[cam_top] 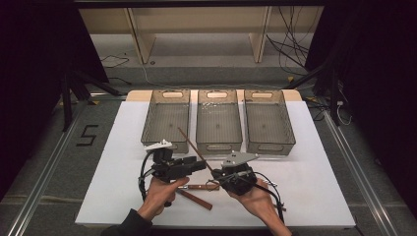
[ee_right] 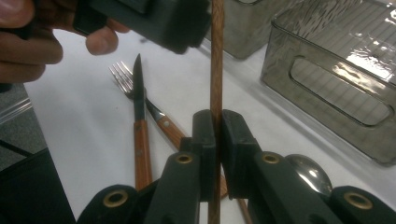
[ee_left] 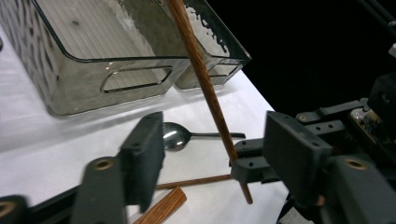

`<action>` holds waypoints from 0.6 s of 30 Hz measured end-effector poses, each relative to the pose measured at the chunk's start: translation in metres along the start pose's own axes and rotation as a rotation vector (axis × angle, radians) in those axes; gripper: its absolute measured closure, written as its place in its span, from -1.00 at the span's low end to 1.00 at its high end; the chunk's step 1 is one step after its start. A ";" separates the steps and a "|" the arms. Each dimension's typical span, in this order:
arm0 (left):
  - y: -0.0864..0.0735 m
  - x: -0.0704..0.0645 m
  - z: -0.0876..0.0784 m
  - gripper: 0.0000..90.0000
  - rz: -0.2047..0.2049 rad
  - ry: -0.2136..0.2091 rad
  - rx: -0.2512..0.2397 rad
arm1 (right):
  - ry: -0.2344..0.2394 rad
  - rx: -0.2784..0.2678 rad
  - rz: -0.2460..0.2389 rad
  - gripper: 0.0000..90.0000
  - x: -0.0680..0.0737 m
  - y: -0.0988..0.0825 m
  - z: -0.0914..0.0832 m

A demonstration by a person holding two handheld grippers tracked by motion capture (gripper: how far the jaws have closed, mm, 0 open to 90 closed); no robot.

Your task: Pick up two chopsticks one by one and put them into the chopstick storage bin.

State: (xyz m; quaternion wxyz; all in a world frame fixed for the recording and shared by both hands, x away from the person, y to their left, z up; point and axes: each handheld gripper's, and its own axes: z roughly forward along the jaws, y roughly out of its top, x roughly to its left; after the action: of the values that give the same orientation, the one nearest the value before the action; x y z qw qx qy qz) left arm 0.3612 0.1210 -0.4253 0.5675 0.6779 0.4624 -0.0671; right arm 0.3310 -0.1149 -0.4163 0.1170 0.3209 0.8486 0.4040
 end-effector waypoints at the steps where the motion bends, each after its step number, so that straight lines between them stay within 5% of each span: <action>1: 0.000 0.000 0.000 0.00 0.000 0.000 0.000 | 0.002 -0.001 -0.002 0.89 0.001 0.000 0.000; 8: 0.001 0.001 0.005 0.33 -0.025 -0.054 0.002 | 0.005 -0.018 -0.001 0.89 0.002 0.000 0.001; 18: -0.002 0.003 0.009 0.67 -0.050 -0.077 -0.001 | 0.014 -0.030 -0.004 0.89 0.004 0.000 0.001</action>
State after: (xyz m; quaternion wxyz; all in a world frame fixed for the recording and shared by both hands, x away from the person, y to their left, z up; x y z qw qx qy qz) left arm 0.3661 0.1149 -0.4318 0.5832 0.6629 0.4572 -0.1070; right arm 0.3282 -0.1113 -0.4164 0.1169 0.3145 0.8440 0.4184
